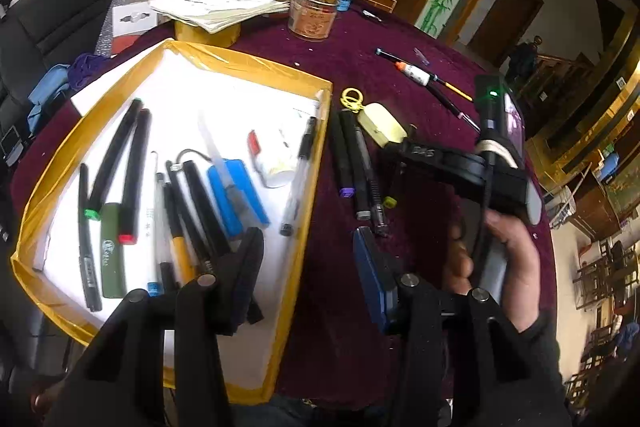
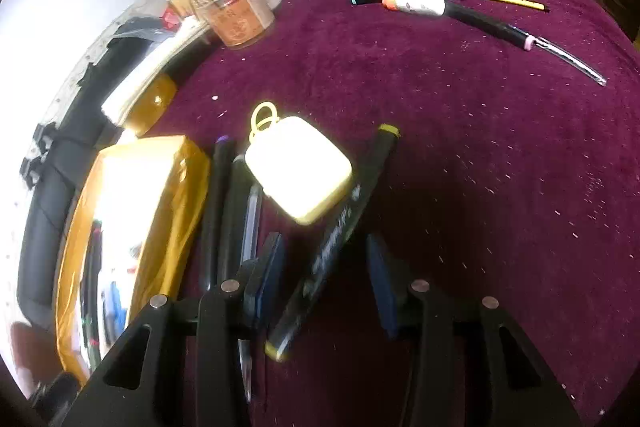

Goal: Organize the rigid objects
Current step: 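Grasp a black yellow-capped marker with the right tool, then grasp the yellow keychain case with the left tool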

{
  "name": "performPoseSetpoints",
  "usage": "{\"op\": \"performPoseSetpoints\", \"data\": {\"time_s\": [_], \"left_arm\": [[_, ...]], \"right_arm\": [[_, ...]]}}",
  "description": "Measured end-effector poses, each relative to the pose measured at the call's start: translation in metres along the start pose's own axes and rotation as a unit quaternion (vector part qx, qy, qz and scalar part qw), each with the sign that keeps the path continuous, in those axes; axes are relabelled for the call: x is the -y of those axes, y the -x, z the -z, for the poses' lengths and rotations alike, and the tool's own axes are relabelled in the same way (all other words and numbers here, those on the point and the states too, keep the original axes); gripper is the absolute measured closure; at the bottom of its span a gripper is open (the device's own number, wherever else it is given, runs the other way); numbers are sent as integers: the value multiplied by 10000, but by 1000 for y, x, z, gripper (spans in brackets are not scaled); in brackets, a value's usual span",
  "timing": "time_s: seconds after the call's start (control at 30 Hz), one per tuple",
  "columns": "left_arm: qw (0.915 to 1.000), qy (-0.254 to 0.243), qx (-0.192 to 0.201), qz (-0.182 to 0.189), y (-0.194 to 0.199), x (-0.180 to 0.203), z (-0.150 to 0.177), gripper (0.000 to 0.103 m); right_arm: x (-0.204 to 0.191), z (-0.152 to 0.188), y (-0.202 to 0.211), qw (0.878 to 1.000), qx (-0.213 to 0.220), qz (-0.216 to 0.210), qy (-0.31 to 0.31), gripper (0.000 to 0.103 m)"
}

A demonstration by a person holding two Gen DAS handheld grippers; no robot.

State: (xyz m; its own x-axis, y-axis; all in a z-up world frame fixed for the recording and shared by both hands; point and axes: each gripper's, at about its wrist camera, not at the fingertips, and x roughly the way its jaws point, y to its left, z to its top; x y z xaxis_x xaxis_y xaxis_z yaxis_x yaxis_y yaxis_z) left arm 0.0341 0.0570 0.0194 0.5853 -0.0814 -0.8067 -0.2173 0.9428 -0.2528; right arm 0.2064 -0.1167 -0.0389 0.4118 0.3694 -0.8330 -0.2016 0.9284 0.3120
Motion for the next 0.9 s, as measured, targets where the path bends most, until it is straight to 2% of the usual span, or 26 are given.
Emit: {"op": "performPoseSetpoints", "data": {"time_s": [0.03, 0.1, 0.23, 0.33, 0.47, 0.53, 0.57, 0.73, 0.8, 0.9], "left_arm": [[10000, -30, 5, 27, -1, 3, -1, 58], [9999, -102, -26, 52, -4, 12, -4, 58], [9994, -177, -241, 191, -18, 30, -15, 58], [9985, -115, -488, 239, -38, 44, -31, 58], [9974, -59, -675, 241, -67, 64, -55, 58], [9978, 44, -660, 104, -84, 70, -66, 58], [9974, 130, -702, -26, -96, 73, -72, 58], [9933, 302, -993, -515, -149, 84, -101, 58], [9914, 345, -1145, -537, -164, 88, -108, 58], [9909, 523, -1070, -629, -174, 90, -117, 58]], "right_arm": [[-3, 2, 0, 9999, 34, 112, 78, 67], [-3, 6, 2, 9992, 106, 335, 212, 81], [20, 13, 16, 9996, 125, 187, 153, 90], [41, 21, 28, 9995, 199, 208, 147, 90], [87, 24, 48, 9975, 491, 491, -151, 90], [108, 26, 54, 9952, 749, 397, -483, 90], [116, 28, 55, 9941, 865, 205, -623, 90], [111, 26, 52, 9954, 833, 101, -456, 90], [113, 26, 53, 9957, 816, 78, -435, 90], [113, 29, 54, 9959, 805, 87, -405, 90]]}}
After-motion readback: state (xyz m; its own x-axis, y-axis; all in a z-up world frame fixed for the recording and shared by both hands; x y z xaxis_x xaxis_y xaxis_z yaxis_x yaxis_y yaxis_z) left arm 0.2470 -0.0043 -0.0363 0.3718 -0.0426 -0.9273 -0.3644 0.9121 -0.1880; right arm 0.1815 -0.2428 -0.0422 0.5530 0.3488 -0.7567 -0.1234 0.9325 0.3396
